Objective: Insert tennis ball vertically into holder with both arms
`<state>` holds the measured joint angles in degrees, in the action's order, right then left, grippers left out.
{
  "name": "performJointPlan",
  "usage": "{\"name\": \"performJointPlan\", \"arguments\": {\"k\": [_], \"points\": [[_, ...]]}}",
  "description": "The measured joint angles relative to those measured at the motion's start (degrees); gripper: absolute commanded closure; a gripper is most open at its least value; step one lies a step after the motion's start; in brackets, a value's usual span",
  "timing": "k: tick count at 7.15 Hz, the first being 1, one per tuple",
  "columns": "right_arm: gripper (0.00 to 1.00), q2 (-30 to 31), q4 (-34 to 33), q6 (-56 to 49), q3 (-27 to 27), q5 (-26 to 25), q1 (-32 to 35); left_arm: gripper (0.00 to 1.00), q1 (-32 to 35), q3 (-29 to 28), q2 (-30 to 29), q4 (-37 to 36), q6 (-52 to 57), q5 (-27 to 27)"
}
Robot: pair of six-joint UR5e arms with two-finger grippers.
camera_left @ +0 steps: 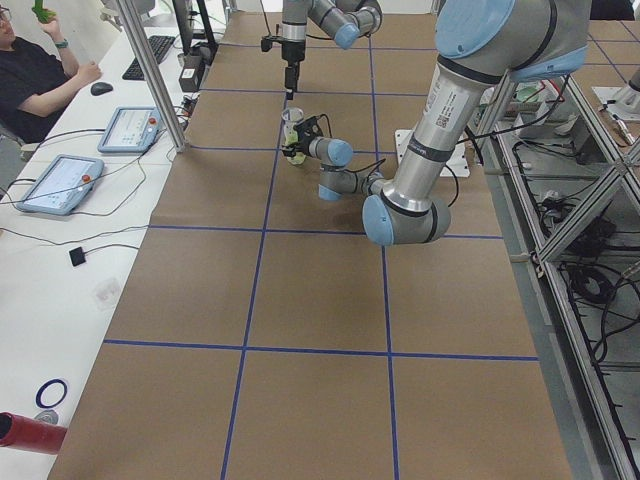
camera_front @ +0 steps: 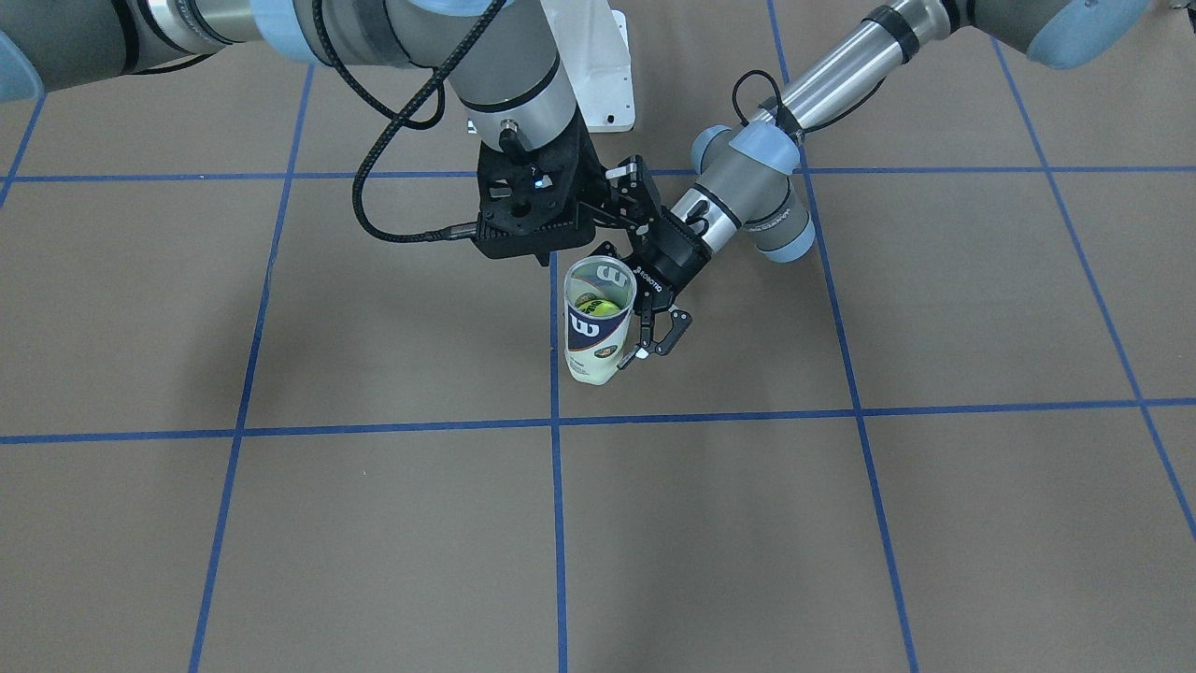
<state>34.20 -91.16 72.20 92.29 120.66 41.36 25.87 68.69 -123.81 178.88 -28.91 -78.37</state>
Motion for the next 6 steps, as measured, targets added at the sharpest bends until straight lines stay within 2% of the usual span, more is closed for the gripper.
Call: {"name": "performJointPlan", "arguments": {"k": [1,3,6], "points": [[0.00,0.2,-0.1,0.1,0.3,0.9,0.8,0.01,0.0,2.9,2.9,-0.5,0.0,-0.6],[0.00,0.9,-0.1,0.1,0.9,3.1,2.9,0.01,0.0,12.6,11.8,-4.5,0.0,-3.4],[0.00,4.9,-0.2,-0.4,4.4,6.6,6.7,0.01,1.1,22.2,20.5,-8.2,0.0,-6.8]]}}
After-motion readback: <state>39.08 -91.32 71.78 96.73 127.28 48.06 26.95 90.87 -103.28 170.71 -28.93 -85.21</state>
